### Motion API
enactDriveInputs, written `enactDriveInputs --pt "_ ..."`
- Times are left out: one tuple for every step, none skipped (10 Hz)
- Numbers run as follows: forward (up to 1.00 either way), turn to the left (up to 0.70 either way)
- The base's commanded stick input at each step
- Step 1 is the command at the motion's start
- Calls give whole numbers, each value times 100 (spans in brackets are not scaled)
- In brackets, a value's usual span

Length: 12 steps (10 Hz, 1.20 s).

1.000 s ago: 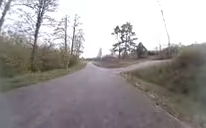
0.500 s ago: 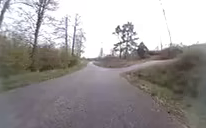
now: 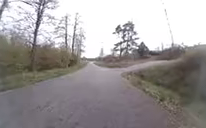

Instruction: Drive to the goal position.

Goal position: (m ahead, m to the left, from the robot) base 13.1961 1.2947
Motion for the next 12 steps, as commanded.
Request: enactDriveInputs --pt "70 0" --pt "70 0" --pt "70 0" --pt "70 0" --pt "70 0" --pt "70 0" --pt "70 0" --pt "70 0" --pt "70 0" --pt "70 0" --pt "70 0" --pt "70 0"
